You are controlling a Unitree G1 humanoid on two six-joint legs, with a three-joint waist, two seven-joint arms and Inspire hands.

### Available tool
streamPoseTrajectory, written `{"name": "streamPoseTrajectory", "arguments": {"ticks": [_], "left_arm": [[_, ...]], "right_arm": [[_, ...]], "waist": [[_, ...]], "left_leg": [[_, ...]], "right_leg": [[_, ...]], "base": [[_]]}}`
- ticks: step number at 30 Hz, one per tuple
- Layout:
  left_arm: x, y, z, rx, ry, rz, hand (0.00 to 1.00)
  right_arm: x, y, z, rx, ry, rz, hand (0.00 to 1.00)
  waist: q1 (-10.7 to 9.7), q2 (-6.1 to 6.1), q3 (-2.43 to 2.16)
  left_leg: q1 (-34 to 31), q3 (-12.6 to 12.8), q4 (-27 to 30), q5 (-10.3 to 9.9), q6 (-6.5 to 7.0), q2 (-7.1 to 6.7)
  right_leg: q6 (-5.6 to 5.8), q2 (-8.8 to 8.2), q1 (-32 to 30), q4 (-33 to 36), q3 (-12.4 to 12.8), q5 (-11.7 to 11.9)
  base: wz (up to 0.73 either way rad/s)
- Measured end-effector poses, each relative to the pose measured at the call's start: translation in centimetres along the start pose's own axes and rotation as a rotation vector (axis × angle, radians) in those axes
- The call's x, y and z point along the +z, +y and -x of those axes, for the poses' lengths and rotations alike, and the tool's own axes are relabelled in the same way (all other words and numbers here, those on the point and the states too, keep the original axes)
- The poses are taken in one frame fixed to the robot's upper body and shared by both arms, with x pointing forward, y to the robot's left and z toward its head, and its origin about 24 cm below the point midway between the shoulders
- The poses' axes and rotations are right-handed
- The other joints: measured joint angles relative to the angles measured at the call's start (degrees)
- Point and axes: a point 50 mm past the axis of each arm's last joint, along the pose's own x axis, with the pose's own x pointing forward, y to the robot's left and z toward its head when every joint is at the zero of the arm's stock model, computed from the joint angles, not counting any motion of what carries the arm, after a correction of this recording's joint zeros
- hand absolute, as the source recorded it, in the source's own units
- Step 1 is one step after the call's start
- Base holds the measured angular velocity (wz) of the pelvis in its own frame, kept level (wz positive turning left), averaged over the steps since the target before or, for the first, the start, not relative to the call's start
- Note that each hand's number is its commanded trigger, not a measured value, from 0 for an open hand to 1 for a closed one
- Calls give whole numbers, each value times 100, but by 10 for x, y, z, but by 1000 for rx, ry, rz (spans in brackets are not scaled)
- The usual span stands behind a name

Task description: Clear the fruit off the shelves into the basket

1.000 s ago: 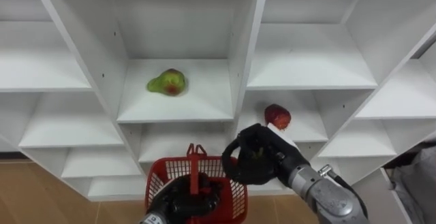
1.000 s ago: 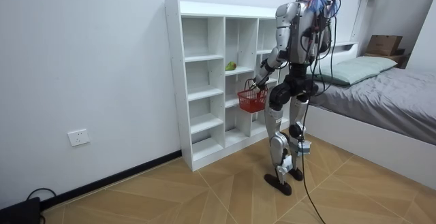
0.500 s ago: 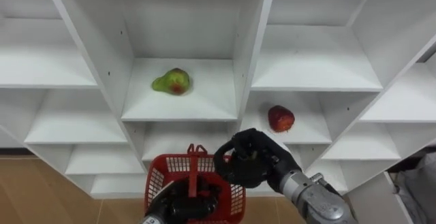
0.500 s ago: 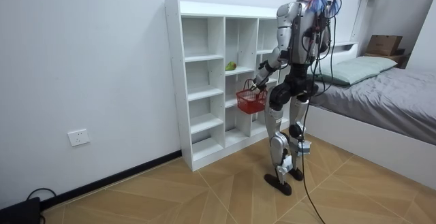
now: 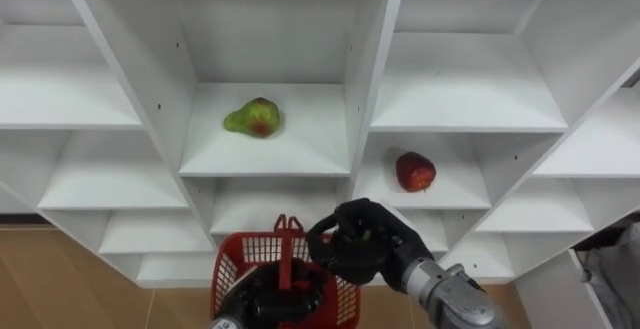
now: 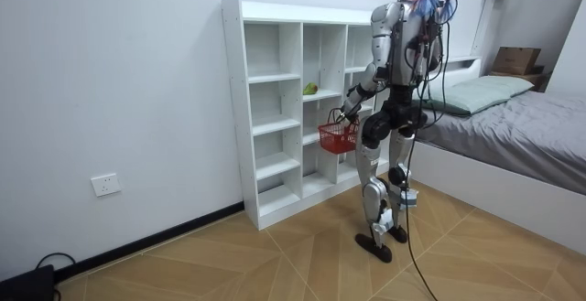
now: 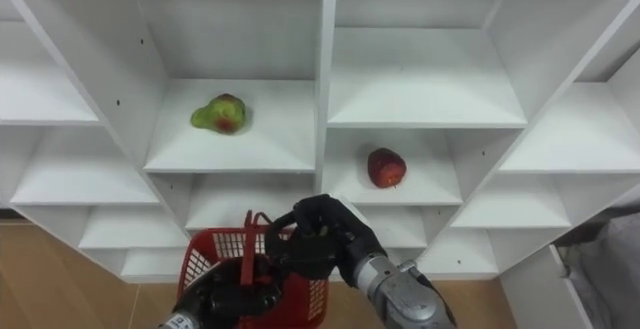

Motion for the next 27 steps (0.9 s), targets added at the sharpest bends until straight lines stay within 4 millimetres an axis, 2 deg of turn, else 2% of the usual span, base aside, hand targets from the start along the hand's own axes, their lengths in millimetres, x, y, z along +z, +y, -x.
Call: {"name": "streamPoseTrajectory", "arguments": {"ticks": [4,11,27], "left_arm": [[-2,-2,-1,-7,14,-6,100],[-6,-7,-2,-25,36,-11,100],[-8,-10,-3,-37,50,-17,100]], "right_arm": [[-1,1,-1,-9,1,-10,100],[0,2,-3,-35,-1,-13,100],[-2,5,-9,-45,14,-32,100]], "waist": [[-20,20,7],[-7,115,-1],[-5,133,-12]], "left_leg": [[-75,-127,90,0,0,-9],[-102,-176,99,0,0,-6],[-174,-181,115,0,-1,-3]], "right_leg": [[0,-19,8,-18,-77,0],[-6,-12,15,-74,-111,4],[-7,-10,-12,-81,-137,21]], "base": [[10],[4],[0]]}}
